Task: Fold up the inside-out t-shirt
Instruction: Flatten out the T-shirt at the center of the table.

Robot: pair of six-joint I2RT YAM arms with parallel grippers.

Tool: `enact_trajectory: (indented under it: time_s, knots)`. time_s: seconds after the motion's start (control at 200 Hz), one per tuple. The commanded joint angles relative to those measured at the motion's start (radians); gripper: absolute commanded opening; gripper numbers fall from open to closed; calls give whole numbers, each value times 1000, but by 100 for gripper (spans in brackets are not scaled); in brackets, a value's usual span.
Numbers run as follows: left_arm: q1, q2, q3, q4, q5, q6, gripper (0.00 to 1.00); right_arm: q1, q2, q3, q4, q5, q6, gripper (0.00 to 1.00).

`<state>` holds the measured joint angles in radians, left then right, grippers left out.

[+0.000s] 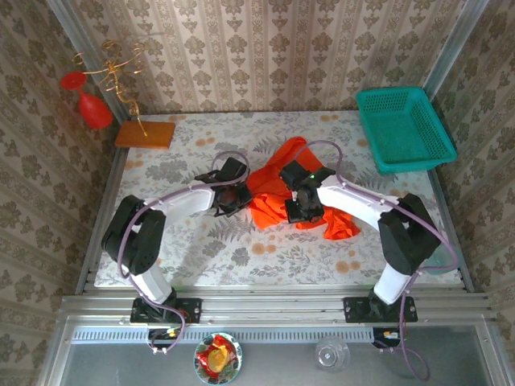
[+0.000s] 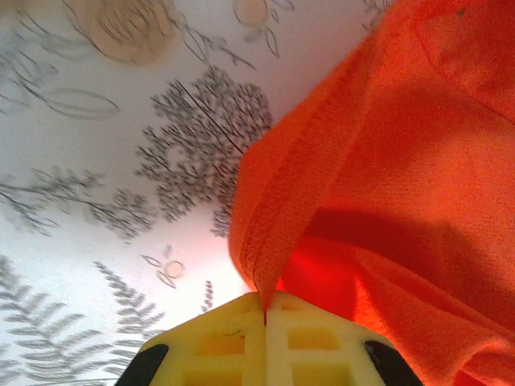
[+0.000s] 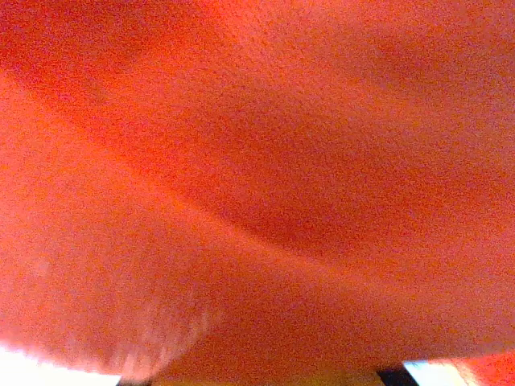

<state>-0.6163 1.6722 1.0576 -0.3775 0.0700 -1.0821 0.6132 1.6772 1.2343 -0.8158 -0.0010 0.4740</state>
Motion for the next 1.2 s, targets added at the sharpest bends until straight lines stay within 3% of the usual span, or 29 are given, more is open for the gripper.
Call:
enact_trajectory:
  time_s: [0.0,0.21,0.48,0.635,0.78,0.855,0.945,1.055,1.195]
  knots:
    - [79,-108,3,10,13,117,0,-53,-120,66,-73,52,-8,0]
    - [262,-237,137,-36,102,342,0,-212,-321,171,-160,61,-66,0]
    - [403,-380,357,-35,227,503,0,-325,-445,441,-226,84,-147,0]
    - [433,-433,463,-41,204,538,0,-332,-437,570,-184,7,-172,0]
    - [437,-352,580,-231,104,599,0,-339,-343,634,-218,-45,-176,0]
    - [437,-279,591,-298,120,625,0,-342,-260,621,-261,-71,-164,19]
    - [434,-202,544,-349,133,649,0,-342,-165,581,-321,-43,-144,35]
    - [435,-150,438,-367,105,665,0,-345,-153,421,-278,0,-103,40]
    - [436,-138,335,-333,93,667,0,-333,-192,194,-130,-85,-33,41]
